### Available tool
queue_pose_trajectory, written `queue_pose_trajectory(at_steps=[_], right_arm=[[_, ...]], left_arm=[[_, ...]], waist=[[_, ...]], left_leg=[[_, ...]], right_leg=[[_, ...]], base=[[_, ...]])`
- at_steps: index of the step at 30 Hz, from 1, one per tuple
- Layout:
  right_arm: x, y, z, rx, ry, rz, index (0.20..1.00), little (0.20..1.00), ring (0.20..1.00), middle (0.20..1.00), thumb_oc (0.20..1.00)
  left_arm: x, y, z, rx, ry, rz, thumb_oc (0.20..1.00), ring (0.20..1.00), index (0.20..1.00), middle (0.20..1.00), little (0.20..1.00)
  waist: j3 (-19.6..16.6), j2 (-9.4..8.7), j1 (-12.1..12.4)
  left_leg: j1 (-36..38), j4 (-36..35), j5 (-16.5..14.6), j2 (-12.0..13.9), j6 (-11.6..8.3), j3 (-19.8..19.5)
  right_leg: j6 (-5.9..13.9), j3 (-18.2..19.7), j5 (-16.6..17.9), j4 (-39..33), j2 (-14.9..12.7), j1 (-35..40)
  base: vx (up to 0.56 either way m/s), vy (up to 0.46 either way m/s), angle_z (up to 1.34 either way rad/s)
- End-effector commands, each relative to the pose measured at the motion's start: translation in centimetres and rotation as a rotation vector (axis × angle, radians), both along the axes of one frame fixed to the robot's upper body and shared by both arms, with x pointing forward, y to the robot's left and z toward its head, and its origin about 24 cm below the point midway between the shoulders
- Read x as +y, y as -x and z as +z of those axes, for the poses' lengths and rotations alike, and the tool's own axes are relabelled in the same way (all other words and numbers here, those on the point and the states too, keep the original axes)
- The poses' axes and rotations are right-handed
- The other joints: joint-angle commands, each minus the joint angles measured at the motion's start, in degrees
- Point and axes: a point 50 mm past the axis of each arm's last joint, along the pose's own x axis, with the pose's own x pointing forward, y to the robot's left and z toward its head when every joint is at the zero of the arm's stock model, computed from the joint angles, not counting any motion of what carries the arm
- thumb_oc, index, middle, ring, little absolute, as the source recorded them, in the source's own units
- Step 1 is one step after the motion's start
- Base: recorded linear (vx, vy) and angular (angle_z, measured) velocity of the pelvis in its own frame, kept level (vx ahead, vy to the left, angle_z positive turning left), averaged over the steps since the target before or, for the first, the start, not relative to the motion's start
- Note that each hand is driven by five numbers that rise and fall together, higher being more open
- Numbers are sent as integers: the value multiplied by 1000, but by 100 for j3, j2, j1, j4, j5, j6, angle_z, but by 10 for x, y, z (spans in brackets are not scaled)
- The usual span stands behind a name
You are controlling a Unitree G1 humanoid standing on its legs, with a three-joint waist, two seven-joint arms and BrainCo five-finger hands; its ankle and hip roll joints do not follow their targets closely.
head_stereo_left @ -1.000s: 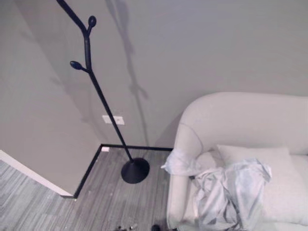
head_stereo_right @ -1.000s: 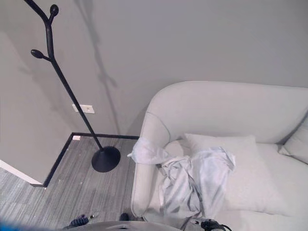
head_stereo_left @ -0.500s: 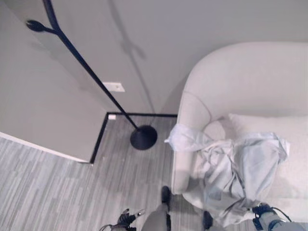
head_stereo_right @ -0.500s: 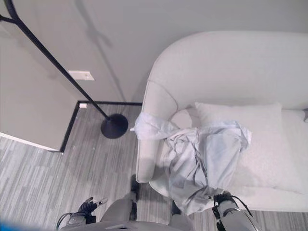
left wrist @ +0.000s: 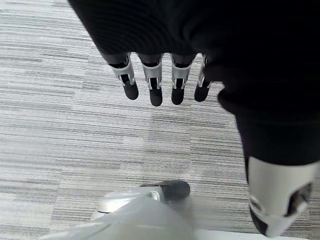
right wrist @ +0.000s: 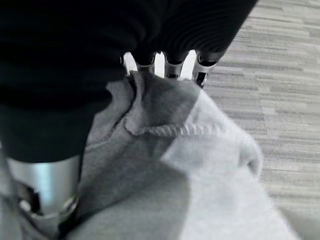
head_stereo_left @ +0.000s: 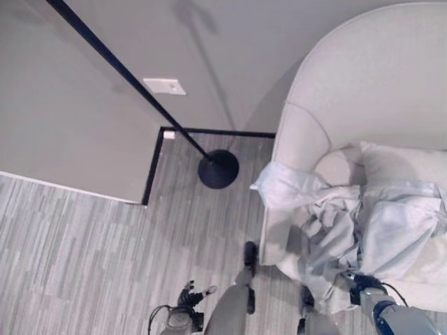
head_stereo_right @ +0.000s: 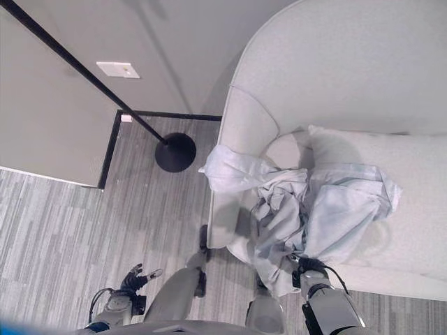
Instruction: Hang the clothes on the sofa on the clothes rack.
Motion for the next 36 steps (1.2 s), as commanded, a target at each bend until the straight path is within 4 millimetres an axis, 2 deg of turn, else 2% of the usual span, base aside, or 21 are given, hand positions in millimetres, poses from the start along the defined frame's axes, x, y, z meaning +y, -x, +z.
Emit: queue_pose_trajectory(at_steps=[1, 2, 5, 8, 14, 17, 18, 20, 21, 22, 23, 24, 26, 27, 30, 31, 33, 35, 36], right_arm=[[35, -44, 17, -174, -87, 92, 341, 341, 341, 341, 341], [46, -51, 19, -187, -102, 149, 200, 200, 200, 200, 200], [49, -52, 19, -188, -109, 160, 200, 200, 200, 200, 200], [52, -42, 12, -167, -132, 143, 200, 200, 200, 200, 200], [47, -20, -1, -137, -169, 99, 200, 200, 200, 200, 200], [46, -19, 0, -172, -187, 80, 200, 200, 200, 200, 200], [44, -25, 5, -237, -202, 71, 200, 200, 200, 200, 200], [44, -25, 7, -266, -209, 78, 200, 200, 200, 200, 200], [42, -33, 18, -347, -206, 97, 200, 200, 200, 200, 200], [42, -33, 17, -346, -206, 97, 200, 200, 200, 200, 200], [38, -50, 43, -493, -183, 153, 200, 200, 200, 200, 200], [38, -57, 57, -573, -174, 185, 200, 200, 200, 200, 200], [31, -61, 78, -675, -133, 249, 200, 200, 200, 200, 200], [31, -60, 78, -674, -133, 249, 200, 200, 200, 200, 200], [12, -74, 133, -879, -2, 338, 200, 200, 200, 200, 200], [10, -74, 142, -908, 26, 359, 200, 200, 200, 200, 200], [1, -79, 175, -1016, 114, 406, 200, 200, 200, 200, 200], [-4, -78, 192, -1070, 163, 414, 200, 200, 200, 200, 200], [-8, -79, 208, -1116, 204, 434, 200, 200, 200, 200, 200]], left_arm=[[-5, 0, -2, 31, -46, -47, 1000, 1000, 1000, 1000, 1000], [-6, -5, 0, 19, -56, -64, 1000, 1000, 1000, 1000, 1000], [-5, -6, 0, 16, -58, -66, 1000, 1000, 1000, 1000, 1000], [-3, -8, 1, 19, -69, -36, 1000, 1000, 1000, 1000, 1000], [4, 9, -5, 86, -73, 10, 1000, 1000, 1000, 1000, 1000], [7, 16, -7, 109, -76, 16, 1000, 1000, 1000, 1000, 1000], [9, 21, -8, 123, -80, 17, 1000, 1000, 1000, 1000, 1000], [11, 25, -9, 129, -84, 16, 1000, 1000, 1000, 1000, 1000], [16, 28, -9, 131, -89, 20, 1000, 1000, 1000, 1000, 1000], [16, 29, -9, 131, -89, 20, 1000, 1000, 1000, 1000, 1000], [21, 34, -9, 135, -93, 24, 1000, 1000, 1000, 1000, 1000], [22, 36, -9, 139, -95, 26, 1000, 1000, 1000, 1000, 1000], [23, 41, -10, 155, -91, 20, 1000, 1000, 1000, 1000, 1000], [22, 41, -10, 155, -91, 20, 1000, 1000, 1000, 1000, 1000], [23, 48, -12, 180, -57, 43, 1000, 1000, 1000, 1000, 1000], [23, 49, -13, 184, -46, 50, 1000, 1000, 1000, 1000, 1000], [26, 51, -12, 176, -25, 99, 1000, 1000, 1000, 1000, 1000], [25, 50, -12, 166, -16, 110, 1000, 1000, 1000, 1000, 1000], [27, 51, -12, 164, -10, 126, 1000, 1000, 1000, 1000, 1000]], waist=[[-20, 75, 182], [30, 81, 210], [39, 75, 212], [4, -3, 190], [-198, -220, 33], [-272, -320, -44], [-315, -389, -116], [-405, -428, -149], [-477, -479, -196], [-472, -480, -195], [-551, -520, -223], [-596, -537, -239], [-716, -571, -277], [-709, -570, -275], [-951, -604, -289], [-1027, -603, -283], [-1148, -615, -272], [-1245, -625, -253], [-1308, -642, -251]], left_leg=[[-417, 71, -33, -121, -239, -238], [-466, 68, -22, -134, -242, -234], [-481, 68, -21, -139, -243, -235], [-467, 55, -38, -141, -245, -207], [-201, 19, -111, -65, -262, -130], [-63, 19, -147, -11, -273, -86], [76, 19, -189, 33, -291, -44], [157, 19, -196, 92, -296, -35], [290, 19, -215, 144, -304, -15], [300, 19, -217, 143, -304, -13], [468, 19, -230, 215, -317, 20], [558, 19, -241, 251, -326, 55], [711, 19, -270, 303, -337, 92], [723, 19, -272, 302, -337, 94], [1042, 19, -332, 382, -367, 144], [1083, 19, -337, 393, -366, 142], [1204, 19, -345, 434, -378, 153], [1308, 19, -362, 453, -383, 169], [1347, 19, -363, 471, -394, 174]], right_leg=[[258, 325, 422, 57, -347, -422], [267, 308, 442, 57, -363, -469], [272, 297, 449, 57, -365, -486], [300, 287, 455, 57, -380, -481], [309, 314, 425, 57, -354, -338], [307, 326, 404, 57, -331, -236], [308, 357, 382, 57, -307, -130], [307, 360, 374, 57, -288, -74], [314, 364, 343, 57, -282, 40], [314, 365, 342, 57, -283, 49], [322, 387, 318, 57, -282, 204], [327, 393, 299, 57, -283, 276], [330, 409, 254, 57, -283, 434], [330, 410, 252, 57, -284, 445], [328, 395, 163, 75, -293, 744], [320, 399, 152, 77, -282, 781], [318, 392, 112, 113, -272, 877], [305, 396, 89, 114, -264, 969], [299, 392, 69, 124, -260, 1014]], base=[[-21, 75, 6], [-16, 43, 8], [-7, 22, 6], [6, 5, 2], [21, -27, 0], [16, -47, -6], [0, -61, -9], [26, -45, -8], [44, -38, -14], [0, -57, -31], [-11, -37, -30], [1, -43, -26], [19, -26, -13], [3, -29, -17], [31, -27, -9], [0, 0, 0], [12, -19, -8], [9, -8, -4], [38, -12, 2]])
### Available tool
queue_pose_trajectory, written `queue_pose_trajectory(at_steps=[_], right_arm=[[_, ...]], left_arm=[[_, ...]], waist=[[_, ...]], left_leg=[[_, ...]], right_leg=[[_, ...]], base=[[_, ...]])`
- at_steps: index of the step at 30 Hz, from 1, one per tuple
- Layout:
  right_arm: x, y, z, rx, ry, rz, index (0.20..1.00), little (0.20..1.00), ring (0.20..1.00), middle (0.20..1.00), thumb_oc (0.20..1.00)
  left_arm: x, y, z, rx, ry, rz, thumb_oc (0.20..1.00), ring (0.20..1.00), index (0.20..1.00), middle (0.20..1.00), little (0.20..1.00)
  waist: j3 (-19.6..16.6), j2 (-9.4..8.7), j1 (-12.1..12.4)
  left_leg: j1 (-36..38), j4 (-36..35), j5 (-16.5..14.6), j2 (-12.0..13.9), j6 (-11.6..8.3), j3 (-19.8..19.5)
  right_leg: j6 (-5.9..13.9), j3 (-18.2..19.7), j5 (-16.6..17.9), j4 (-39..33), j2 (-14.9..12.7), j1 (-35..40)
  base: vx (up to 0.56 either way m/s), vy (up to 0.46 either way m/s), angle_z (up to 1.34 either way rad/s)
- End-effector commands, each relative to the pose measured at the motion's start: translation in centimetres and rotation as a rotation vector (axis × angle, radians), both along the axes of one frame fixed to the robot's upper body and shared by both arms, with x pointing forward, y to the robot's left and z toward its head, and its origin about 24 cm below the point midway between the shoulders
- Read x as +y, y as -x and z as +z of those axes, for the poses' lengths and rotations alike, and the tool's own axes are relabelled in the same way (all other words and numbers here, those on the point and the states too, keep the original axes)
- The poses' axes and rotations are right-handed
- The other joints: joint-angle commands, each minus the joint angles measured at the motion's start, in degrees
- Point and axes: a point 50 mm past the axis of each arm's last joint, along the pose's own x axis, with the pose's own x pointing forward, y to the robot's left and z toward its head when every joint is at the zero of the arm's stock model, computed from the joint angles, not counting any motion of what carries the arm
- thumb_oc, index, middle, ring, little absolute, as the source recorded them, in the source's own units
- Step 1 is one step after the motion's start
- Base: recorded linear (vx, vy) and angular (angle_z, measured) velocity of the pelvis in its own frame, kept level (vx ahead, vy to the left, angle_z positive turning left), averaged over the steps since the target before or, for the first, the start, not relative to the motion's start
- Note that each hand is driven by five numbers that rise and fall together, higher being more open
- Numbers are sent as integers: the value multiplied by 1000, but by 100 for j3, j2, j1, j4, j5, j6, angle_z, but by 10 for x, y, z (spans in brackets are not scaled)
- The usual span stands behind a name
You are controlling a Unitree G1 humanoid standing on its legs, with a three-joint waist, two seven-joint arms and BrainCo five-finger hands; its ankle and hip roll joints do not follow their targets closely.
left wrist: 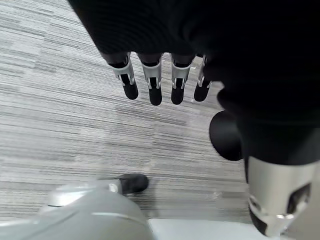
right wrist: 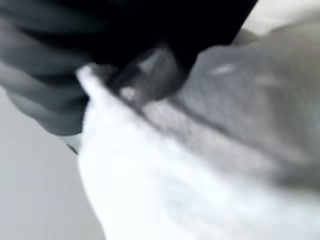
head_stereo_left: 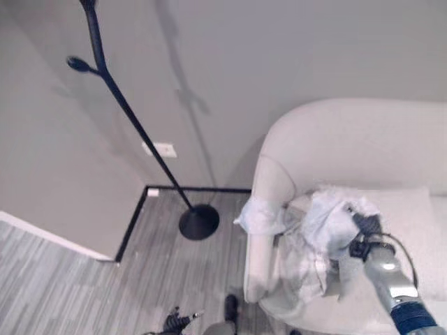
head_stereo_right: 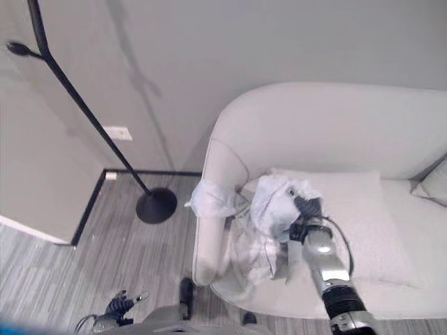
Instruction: Hang the clothes on the sofa on the clothes rack.
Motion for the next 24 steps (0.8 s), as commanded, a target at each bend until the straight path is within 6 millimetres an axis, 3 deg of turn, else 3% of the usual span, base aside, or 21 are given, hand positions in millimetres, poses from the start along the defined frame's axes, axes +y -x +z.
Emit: queue_pose_trajectory(at_steps=[1, 2, 6, 8, 11, 12, 14, 15, 20, 21, 22, 23, 24], right_arm=[[-7, -9, 53, -234, 105, 7, 200, 200, 200, 200, 200], [-7, -9, 53, -234, 105, 6, 200, 200, 200, 200, 200], [-14, -12, 88, -347, 197, -4, 200, 200, 200, 200, 200], [-14, -15, 115, -440, 244, 0, 200, 200, 200, 200, 200], [-11, -16, 126, -478, 260, 9, 200, 200, 200, 200, 200], [-7, -19, 146, -557, 274, 16, 200, 200, 200, 200, 200], [-4, -20, 155, -585, 280, 23, 200, 200, 200, 200, 200], [6, -22, 172, -656, 278, 48, 200, 200, 200, 200, 200], [27, -28, 195, -748, 259, 117, 200, 200, 200, 200, 200], [43, -36, 219, -807, 257, 186, 200, 200, 200, 200, 200], [44, -36, 219, -808, 257, 188, 200, 200, 200, 200, 200], [50, -41, 230, -819, 247, 210, 200, 200, 200, 200, 200], [69, -49, 255, -856, 264, 281, 200, 200, 200, 200, 200]], left_arm=[[0, -10, 0, -2, 11, -4, 1000, 1000, 1000, 1000, 1000], [0, -10, 0, -2, 12, -4, 1000, 1000, 1000, 1000, 1000], [0, -18, 4, -53, -4, 22, 1000, 1000, 1000, 1000, 1000], [1, -34, 12, -137, -40, 9, 1000, 1000, 1000, 1000, 1000], [0, -39, 15, -162, -51, 6, 1000, 1000, 1000, 1000, 1000], [-1, -60, 28, -258, -131, -50, 1000, 1000, 1000, 1000, 1000], [-3, -67, 33, -296, -149, -61, 1000, 1000, 1000, 1000, 1000], [-3, -82, 45, -375, -223, -73, 1000, 1000, 1000, 1000, 1000], [-6, -104, 58, -438, -361, -121, 1000, 1000, 1000, 1000, 1000], [-17, -134, 79, -576, -413, -158, 1000, 1000, 1000, 1000, 1000], [-17, -134, 79, -577, -413, -156, 1000, 1000, 1000, 1000, 1000], [-24, -147, 91, -654, -428, -164, 1000, 1000, 1000, 1000, 1000], [-33, -165, 109, -755, -483, -192, 1000, 1000, 1000, 1000, 1000]], waist=[[-258, -42, 102], [-255, -41, 104], [-411, -93, 143], [-499, -141, 180], [-523, -153, 180], [-569, -201, 199], [-605, -214, 195], [-650, -264, 205], [-709, -326, 161], [-749, -381, 141], [-748, -372, 134], [-793, -409, 127], [-826, -427, 66]], left_leg=[[-186, 47, -108, 361, -270, -179], [-180, 47, -110, 361, -270, -178], [-101, 47, -119, 394, -307, -192], [-71, 47, -115, 398, -330, -215], [-46, 47, -115, 403, -338, -218], [-10, 47, -114, 417, -360, -233], [6, 47, -116, 422, -361, -234], [26, 47, -116, 437, -378, -241], [60, 47, -116, 459, -405, -228], [88, 47, -115, 475, -425, -211], [84, 47, -115, 477, -425, -213], [95, 47, -111, 492, -435, -198], [124, 47, -116, 514, -446, -171]], right_leg=[[258, 22, 80, 128, -204, -303], [258, 23, 80, 127, -204, -297], [241, -20, 38, 135, -186, -179], [230, -43, 15, 138, -162, -120], [226, -54, 4, 141, -154, -92], [220, -62, -20, 159, -141, -50], [219, -73, -18, 152, -135, -27], [213, -84, -25, 151, -121, -4], [210, -65, -30, 150, -110, 21], [212, -55, -24, 158, -111, 32], [211, -55, -22, 158, -110, 29], [211, -52, -11, 157, -107, 29], [210, -24, -4, 160, -99, 31]], base=[[0, 0, 0], [0, 0, 0], [4, -8, -2], [0, 0, 0], [-8, -12, 3], [0, 0, 0], [5, -11, 2], [10, -23, 5], [0, 0, 0], [0, 0, 0], [-1, -2, -6], [0, 0, 0], [-4, 13, -5]])
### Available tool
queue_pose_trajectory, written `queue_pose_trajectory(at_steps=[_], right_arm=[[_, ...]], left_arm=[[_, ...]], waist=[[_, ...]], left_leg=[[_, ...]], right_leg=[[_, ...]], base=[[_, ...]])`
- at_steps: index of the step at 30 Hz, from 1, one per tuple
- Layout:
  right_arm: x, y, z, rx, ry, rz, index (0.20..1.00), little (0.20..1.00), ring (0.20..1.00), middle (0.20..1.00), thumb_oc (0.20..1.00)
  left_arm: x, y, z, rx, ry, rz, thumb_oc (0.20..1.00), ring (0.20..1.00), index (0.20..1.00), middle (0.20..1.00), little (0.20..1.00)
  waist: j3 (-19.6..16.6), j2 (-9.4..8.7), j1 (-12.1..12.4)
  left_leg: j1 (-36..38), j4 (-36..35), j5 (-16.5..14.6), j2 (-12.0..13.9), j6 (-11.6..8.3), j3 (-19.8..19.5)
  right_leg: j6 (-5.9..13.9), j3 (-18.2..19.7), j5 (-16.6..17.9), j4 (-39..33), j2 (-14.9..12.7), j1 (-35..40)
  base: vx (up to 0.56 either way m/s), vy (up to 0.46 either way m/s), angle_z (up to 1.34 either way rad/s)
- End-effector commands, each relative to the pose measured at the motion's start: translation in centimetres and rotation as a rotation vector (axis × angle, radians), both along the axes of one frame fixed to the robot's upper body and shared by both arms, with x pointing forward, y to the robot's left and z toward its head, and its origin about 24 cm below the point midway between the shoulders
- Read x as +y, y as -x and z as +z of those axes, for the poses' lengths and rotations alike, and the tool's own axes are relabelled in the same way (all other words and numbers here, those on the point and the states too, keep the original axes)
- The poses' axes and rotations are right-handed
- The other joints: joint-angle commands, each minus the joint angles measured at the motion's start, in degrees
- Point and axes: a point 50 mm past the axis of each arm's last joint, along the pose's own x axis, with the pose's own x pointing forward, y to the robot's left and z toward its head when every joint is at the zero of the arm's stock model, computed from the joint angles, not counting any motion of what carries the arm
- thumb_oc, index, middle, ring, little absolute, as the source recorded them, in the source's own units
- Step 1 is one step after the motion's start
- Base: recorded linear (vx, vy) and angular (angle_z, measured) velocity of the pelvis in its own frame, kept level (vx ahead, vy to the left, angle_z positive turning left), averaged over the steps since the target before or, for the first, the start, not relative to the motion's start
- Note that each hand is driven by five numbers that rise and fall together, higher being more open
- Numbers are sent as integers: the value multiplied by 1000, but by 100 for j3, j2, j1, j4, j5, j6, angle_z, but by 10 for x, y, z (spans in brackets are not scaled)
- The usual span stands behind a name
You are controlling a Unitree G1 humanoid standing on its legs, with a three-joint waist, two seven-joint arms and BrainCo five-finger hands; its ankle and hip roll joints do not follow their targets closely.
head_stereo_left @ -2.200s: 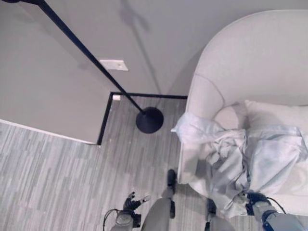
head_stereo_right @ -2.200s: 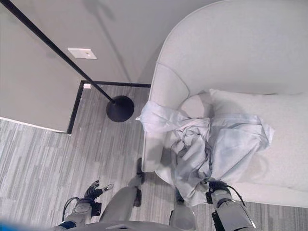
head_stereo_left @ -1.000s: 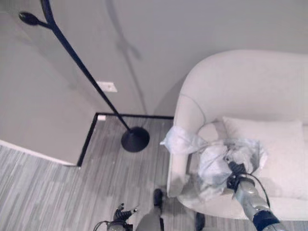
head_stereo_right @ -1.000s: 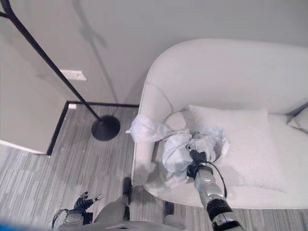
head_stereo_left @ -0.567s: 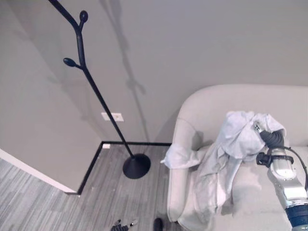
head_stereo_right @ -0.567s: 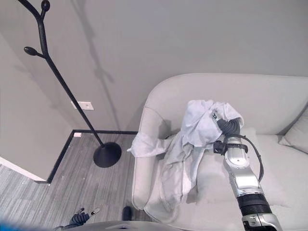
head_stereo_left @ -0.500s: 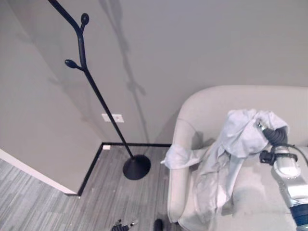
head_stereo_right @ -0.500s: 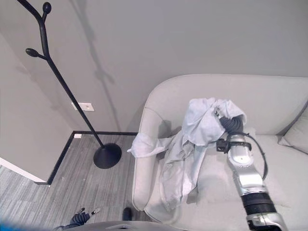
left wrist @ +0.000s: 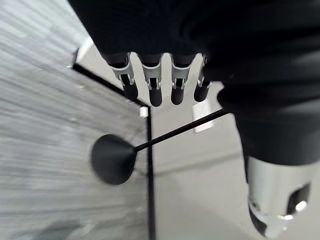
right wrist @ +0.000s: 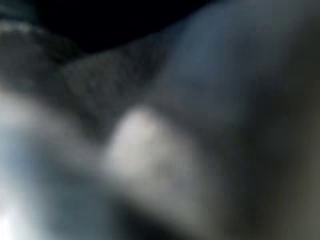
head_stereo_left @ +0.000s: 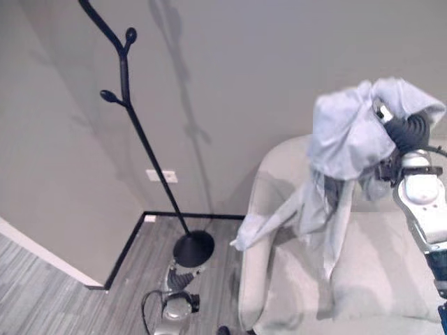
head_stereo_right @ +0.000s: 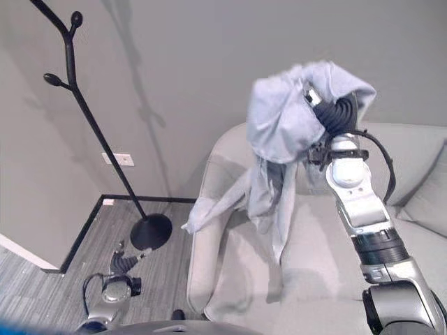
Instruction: Hang the clothes on the sofa on the clothes rack.
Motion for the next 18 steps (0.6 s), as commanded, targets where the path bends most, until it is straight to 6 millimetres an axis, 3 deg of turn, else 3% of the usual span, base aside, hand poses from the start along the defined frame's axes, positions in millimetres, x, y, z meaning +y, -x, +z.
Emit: queue_pose_trajectory(at_steps=[1, 3, 4, 5, 10, 18], right_arm=[[26, -8, 80, -207, 18, 112, 200, 200, 200, 200, 200], [27, -8, 81, -209, 19, 114, 200, 200, 200, 200, 200], [45, -16, 109, -258, 29, 138, 200, 200, 200, 200, 200], [45, -16, 110, -260, 31, 139, 200, 200, 200, 200, 200], [97, -29, 159, -336, -8, 189, 200, 200, 200, 200, 200], [137, -22, 197, -389, -68, 271, 200, 200, 200, 200, 200]], left_arm=[[-18, -58, 53, -309, -190, -118, 1000, 1000, 1000, 1000, 1000], [-18, -58, 53, -311, -189, -116, 1000, 1000, 1000, 1000, 1000], [-27, -83, 78, -423, -313, -166, 1000, 1000, 1000, 1000, 1000], [-27, -83, 78, -425, -312, -164, 1000, 1000, 1000, 1000, 1000], [-53, -139, 128, -566, -583, -265, 1000, 1000, 1000, 1000, 1000], [-76, -161, 144, -554, -674, -313, 1000, 1000, 1000, 1000, 1000]], waist=[[-535, -193, 58], [-525, -180, 50], [-577, -216, -5], [-566, -206, -9], [-701, -225, -167], [-848, -211, -347]], left_leg=[[-213, 34, -112, 463, -438, -144], [-210, 34, -113, 463, -438, -144], [-183, 34, -129, 475, -449, -129], [-181, 34, -129, 475, -448, -128], [-141, 34, -142, 512, -470, -101], [-109, 34, -158, 528, -469, -48]], right_leg=[[242, -15, 43, 161, -159, -325], [242, -15, 42, 162, -159, -323], [242, 15, 55, 165, -153, -327], [242, 15, 54, 166, -153, -326], [243, 81, 60, 180, -136, -343], [226, 200, 71, 192, -105, -409]], base=[[-3, 9, -3], [2, 5, -5], [4, 7, -4], [0, 0, 0], [9, -4, -5], [4, -9, -7]])
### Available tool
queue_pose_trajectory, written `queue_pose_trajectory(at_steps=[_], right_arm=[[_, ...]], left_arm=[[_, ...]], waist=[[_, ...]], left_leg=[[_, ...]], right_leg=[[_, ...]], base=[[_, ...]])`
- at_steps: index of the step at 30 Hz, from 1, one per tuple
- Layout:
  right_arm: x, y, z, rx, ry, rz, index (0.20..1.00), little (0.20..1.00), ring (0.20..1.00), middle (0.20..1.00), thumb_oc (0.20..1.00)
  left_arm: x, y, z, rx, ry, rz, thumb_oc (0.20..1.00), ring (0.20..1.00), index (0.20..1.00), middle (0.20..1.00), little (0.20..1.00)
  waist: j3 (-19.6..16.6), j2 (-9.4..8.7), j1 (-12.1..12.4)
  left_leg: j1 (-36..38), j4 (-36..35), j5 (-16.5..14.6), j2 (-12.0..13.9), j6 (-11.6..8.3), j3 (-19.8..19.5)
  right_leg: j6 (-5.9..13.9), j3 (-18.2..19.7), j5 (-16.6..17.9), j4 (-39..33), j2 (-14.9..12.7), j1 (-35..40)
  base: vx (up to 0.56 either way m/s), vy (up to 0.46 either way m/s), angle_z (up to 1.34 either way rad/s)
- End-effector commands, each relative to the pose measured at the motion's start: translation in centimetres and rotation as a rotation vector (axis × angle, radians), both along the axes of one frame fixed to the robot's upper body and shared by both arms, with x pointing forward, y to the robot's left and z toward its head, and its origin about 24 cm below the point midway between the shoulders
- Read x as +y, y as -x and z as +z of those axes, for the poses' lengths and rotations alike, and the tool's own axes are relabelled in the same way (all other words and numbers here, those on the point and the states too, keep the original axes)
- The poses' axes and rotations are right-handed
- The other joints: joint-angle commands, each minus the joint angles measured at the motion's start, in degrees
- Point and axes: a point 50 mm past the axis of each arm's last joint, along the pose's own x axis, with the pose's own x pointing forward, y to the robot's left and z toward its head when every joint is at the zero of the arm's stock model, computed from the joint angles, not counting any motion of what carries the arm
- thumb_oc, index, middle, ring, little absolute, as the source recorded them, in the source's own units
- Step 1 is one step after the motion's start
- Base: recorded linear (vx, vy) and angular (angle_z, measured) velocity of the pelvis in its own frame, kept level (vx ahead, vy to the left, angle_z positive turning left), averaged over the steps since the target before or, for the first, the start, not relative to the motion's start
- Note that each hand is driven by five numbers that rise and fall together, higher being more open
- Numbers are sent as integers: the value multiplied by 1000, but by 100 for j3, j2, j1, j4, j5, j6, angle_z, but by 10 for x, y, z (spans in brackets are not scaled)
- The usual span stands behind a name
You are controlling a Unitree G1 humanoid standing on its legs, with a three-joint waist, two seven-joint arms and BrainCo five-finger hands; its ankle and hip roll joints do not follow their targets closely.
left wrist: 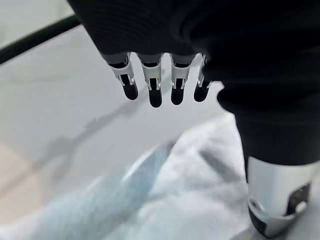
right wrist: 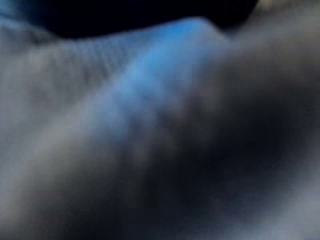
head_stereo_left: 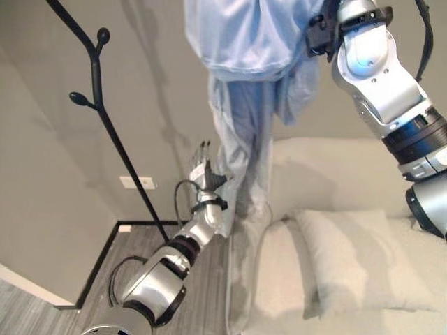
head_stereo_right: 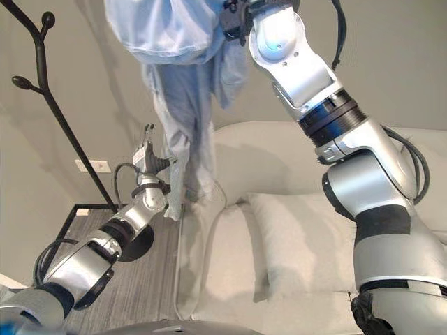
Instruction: Hang the clothes on the sofa on the clothes rack.
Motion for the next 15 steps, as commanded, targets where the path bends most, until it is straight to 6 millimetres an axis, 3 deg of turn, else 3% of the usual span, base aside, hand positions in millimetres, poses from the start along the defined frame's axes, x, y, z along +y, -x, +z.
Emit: queue_pose_trajectory(at_steps=[1, 10, 15], right_arm=[[-7, 8, 39, -90, -105, -21, 200, 200, 200, 200, 200], [27, 28, 43, -107, -94, 181, 200, 200, 200, 200, 200], [46, 39, 37, -114, -69, 281, 200, 200, 200, 200, 200]], left_arm=[[3, -5, 1, -7, -110, 17, 1000, 1000, 1000, 1000, 1000], [-5, -7, -5, 59, -58, 53, 1000, 1000, 1000, 1000, 1000], [-31, 0, -16, 117, -25, -15, 1000, 1000, 1000, 1000, 1000]], waist=[[-627, -6, 122], [-711, 13, -35], [-726, 26, -116]], left_leg=[[-237, 31, -142, 450, -479, -244], [-200, 31, -150, 478, -481, -174], [-190, 31, -150, 491, -475, -158]], right_leg=[[217, 5, 67, 192, -123, -417], [188, 110, 73, 210, -78, -452], [172, 150, 68, 207, -73, -461]], base=[[11, -19, -14], [7, -14, -8], [0, -3, -1]])
